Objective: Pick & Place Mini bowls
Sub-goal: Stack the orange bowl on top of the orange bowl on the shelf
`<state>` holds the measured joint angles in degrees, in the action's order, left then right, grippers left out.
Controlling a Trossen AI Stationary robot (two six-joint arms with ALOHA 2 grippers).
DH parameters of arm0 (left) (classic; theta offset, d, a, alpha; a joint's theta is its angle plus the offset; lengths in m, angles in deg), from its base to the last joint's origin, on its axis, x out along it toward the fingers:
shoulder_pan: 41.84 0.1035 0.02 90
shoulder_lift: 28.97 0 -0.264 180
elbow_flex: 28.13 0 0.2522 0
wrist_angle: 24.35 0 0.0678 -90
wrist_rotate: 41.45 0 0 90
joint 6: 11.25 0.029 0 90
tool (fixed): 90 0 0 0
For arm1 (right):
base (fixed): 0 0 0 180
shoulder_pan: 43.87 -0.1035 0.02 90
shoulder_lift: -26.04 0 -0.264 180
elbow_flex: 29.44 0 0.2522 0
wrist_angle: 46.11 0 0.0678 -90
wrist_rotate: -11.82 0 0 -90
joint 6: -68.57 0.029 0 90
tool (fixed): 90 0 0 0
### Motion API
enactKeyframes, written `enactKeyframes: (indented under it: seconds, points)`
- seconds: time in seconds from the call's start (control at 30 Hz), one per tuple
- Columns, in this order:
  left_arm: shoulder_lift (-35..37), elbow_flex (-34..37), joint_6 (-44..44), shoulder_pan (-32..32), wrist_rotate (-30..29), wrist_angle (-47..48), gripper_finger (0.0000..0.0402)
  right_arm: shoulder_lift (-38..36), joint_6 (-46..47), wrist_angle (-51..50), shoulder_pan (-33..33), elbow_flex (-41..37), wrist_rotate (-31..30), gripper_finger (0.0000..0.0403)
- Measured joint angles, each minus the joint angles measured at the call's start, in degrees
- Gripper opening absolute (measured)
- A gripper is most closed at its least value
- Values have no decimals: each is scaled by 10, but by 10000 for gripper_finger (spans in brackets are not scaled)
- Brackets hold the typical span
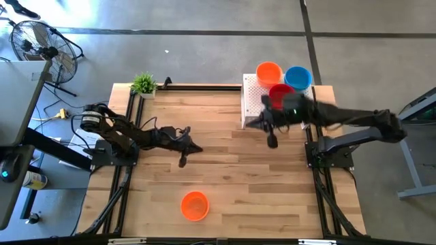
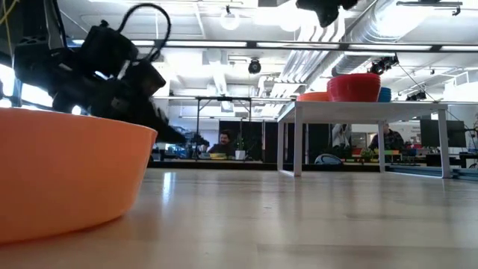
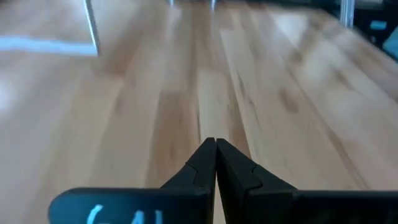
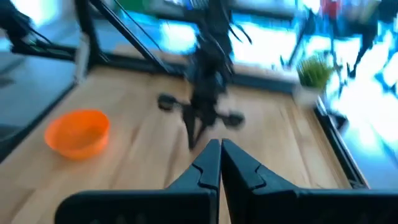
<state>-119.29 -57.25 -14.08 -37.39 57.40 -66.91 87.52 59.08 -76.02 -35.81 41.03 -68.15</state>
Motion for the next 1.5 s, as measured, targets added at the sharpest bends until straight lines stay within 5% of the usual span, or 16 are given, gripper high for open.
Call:
enactKeyframes:
  seconds: [0.33,0.6,0.8,1.17,1.5]
  points:
    - [17,-70,-18,-97,-22,205,11,-42,-21,428,-101,-283,-56,2]
    - [18,-254,-79,-218,-97,603,64,-42,-31,480,-155,-323,-126,3]
    - [-5,-383,-128,-275,-118,778,131,-42,-64,488,-177,-323,-135,1]
    - [-6,-417,-230,-286,-31,806,176,-42,-62,484,-184,-323,-135,2]
    - [-52,-417,-227,-293,-14,795,134,-42,-62,484,-184,-323,-135,1]
